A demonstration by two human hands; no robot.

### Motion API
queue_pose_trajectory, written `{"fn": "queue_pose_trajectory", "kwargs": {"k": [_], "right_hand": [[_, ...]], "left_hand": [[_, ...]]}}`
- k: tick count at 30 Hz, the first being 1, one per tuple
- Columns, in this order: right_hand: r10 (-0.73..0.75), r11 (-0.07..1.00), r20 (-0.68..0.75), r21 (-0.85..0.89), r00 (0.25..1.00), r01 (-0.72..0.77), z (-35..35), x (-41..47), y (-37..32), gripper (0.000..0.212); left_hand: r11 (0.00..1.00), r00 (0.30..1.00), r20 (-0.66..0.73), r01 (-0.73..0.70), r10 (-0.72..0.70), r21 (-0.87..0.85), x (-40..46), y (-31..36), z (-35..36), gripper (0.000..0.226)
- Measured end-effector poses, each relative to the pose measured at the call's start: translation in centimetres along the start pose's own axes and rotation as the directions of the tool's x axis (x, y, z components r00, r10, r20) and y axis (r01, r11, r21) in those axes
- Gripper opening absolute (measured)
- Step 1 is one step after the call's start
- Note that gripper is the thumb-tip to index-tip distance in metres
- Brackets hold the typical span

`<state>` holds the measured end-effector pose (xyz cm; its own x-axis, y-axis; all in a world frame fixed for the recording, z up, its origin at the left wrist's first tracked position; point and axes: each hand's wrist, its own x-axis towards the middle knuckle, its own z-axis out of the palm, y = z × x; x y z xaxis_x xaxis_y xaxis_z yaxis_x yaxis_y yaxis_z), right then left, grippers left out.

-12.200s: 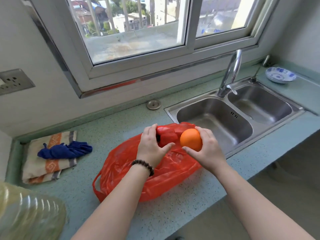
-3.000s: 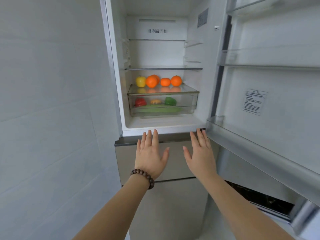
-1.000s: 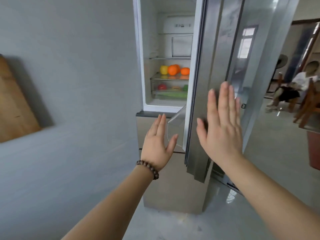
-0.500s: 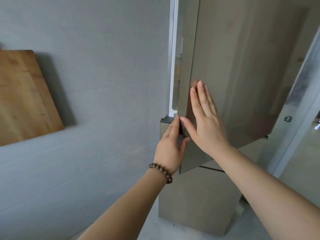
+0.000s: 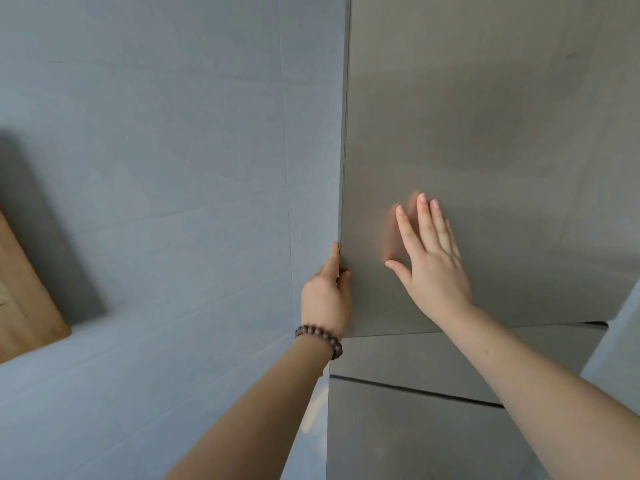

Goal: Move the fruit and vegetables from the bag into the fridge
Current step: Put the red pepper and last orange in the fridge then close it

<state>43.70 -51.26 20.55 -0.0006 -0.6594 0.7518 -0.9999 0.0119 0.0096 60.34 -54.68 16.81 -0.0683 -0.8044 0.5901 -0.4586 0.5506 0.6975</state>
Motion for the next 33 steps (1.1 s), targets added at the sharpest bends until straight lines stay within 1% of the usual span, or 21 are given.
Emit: {"fn": "queue_pose_trajectory", "kwargs": {"k": [6, 12, 17, 21, 25, 27, 28, 30, 33], "right_hand": [[0.0, 0.995, -0.015, -0.104, 1.0, -0.002, 4.1, 3.2, 0.5, 0.088], [0.022, 0.974, -0.049, -0.224, 0.999, -0.033, 7.0, 5.3, 1.0, 0.085], [0.031, 0.957, -0.044, -0.289, 0.999, -0.043, 8.7, 6.5, 1.7, 0.082], [0.017, 0.956, -0.053, -0.292, 0.998, -0.032, 9.7, 6.9, 2.0, 0.084], [0.014, 0.961, -0.053, -0.275, 0.999, -0.028, 10.1, 7.0, 2.1, 0.085], [0.017, 0.966, -0.051, -0.256, 0.999, -0.029, 9.8, 6.9, 1.9, 0.084], [0.018, 0.969, -0.048, -0.247, 0.999, -0.029, 9.6, 7.0, 1.8, 0.083], [0.02, 0.975, -0.034, -0.222, 0.999, -0.027, 9.0, 6.8, 1.7, 0.08], [0.053, 0.983, 0.034, -0.177, 0.998, -0.046, 8.1, 5.5, 1.8, 0.078]], "left_hand": [[0.997, 0.996, 0.087, 0.039, -0.033, -0.063, 5.5, -2.7, 1.8, 0.062], [0.994, 0.99, 0.109, 0.099, -0.093, -0.05, 8.9, -4.5, 3.9, 0.067], [0.994, 0.99, 0.103, 0.104, -0.1, -0.028, 11.1, -5.4, 5.3, 0.062], [0.995, 0.992, 0.081, 0.1, -0.097, -0.027, 11.8, -5.9, 5.9, 0.054], [0.994, 0.991, 0.089, 0.102, -0.099, -0.038, 12.0, -6.1, 5.9, 0.049], [0.995, 0.989, 0.107, 0.101, -0.101, 0.0, 11.9, -5.9, 5.8, 0.051], [0.994, 0.987, 0.128, 0.096, -0.102, 0.049, 11.8, -5.7, 5.7, 0.053], [0.983, 0.976, 0.187, 0.086, -0.116, 0.163, 11.3, -5.2, 5.5, 0.059], [0.963, 0.949, 0.287, 0.057, -0.134, 0.262, 9.7, -4.9, 4.9, 0.068]]}}
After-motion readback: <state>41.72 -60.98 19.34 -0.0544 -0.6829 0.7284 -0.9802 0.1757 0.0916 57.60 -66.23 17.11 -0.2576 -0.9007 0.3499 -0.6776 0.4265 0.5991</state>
